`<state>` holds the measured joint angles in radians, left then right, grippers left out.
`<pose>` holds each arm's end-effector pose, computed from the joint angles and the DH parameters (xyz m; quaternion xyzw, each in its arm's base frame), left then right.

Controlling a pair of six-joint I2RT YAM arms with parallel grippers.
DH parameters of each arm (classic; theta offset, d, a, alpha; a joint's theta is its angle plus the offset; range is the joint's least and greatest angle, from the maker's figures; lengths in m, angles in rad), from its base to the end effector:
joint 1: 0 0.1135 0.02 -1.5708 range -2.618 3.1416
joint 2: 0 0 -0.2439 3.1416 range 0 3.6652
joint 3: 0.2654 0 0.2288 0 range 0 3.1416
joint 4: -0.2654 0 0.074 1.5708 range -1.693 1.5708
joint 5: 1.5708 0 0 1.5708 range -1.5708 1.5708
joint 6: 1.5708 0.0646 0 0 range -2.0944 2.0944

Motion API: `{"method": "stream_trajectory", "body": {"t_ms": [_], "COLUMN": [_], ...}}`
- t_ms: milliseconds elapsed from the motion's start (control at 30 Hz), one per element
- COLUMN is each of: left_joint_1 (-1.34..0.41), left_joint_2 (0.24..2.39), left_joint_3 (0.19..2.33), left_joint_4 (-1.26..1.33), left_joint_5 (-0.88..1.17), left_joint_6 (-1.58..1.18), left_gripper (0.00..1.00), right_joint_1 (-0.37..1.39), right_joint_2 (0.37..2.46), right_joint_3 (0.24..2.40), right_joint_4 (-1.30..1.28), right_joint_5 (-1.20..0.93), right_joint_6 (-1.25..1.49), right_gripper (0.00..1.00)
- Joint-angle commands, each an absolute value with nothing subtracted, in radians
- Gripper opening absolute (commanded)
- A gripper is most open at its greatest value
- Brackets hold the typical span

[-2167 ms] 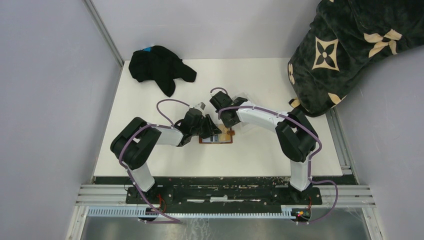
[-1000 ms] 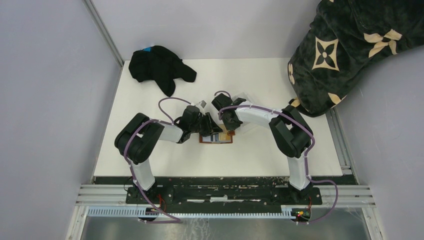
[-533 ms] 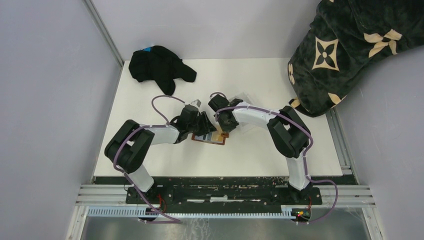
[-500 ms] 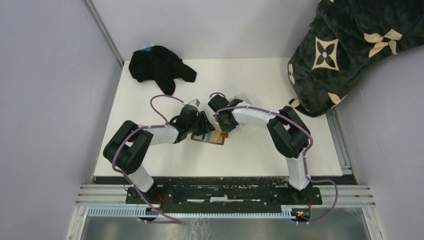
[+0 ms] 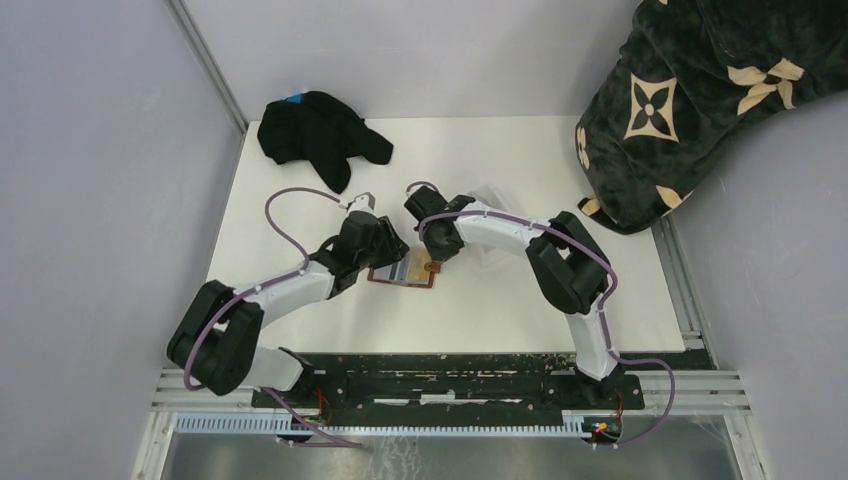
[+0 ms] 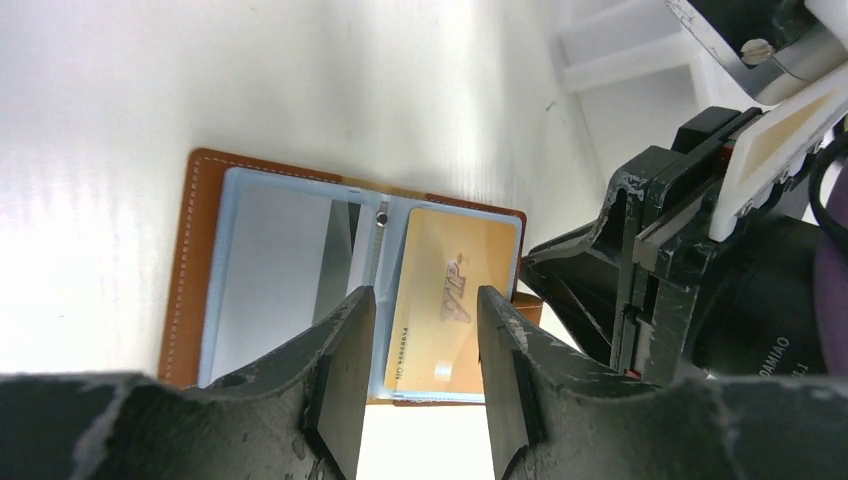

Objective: Put the credit cards into the card holder
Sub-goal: Insert the credit card into the card holder, then pick up the credit card from the storage box.

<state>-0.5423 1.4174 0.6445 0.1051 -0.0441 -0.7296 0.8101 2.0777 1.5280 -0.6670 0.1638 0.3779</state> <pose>0.2511 -0.1480 0.1576 -0.0937 0.8947 -0.2431 0.3627 0.2874 0.2867 0.1334 -0.1963 0.9613 0.0315 0.1905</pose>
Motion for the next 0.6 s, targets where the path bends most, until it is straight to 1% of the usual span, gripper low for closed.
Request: {"method": "stream_trajectory", "body": {"t_ms": [0,67,133,333,400,567], "left_joint_1": [-0.532,-0.53,-0.524,-0.503,-0.496,-0.481], "left_joint_2": [1.309,1.294,1.299,1.326,1.335,1.346], "left_joint_3": [0.606,0.597,0.599,0.597,0.602,0.605], "left_joint_4": [0.088,0.079,0.063,0.046,0.038,0.014], "left_joint_5": [-0.182,-0.205,-0.215,-0.201,-0.193,-0.176], "left_joint_6": [-0.682,-0.673,-0.664,-0.653,-0.646,-0.635], "left_gripper": [0.51,0.52,0.53,0.53,0.53,0.53], "right_joint_1": [0.819,0.818,0.818,0.816,0.808,0.774], "right_joint_2": [2.06,2.042,2.021,1.961,1.95,1.966], "right_joint_3": [1.597,1.605,1.613,1.667,1.703,1.803], "right_joint_4": [-0.662,-0.671,-0.681,-0.708,-0.721,-0.779], "right_joint_5": [0.222,0.256,0.282,0.371,0.389,0.385], "right_joint_6": [0.365,0.349,0.328,0.222,0.173,0.091], "right_gripper": [0.19,0.22,0.29,0.6,0.65,0.66]}}
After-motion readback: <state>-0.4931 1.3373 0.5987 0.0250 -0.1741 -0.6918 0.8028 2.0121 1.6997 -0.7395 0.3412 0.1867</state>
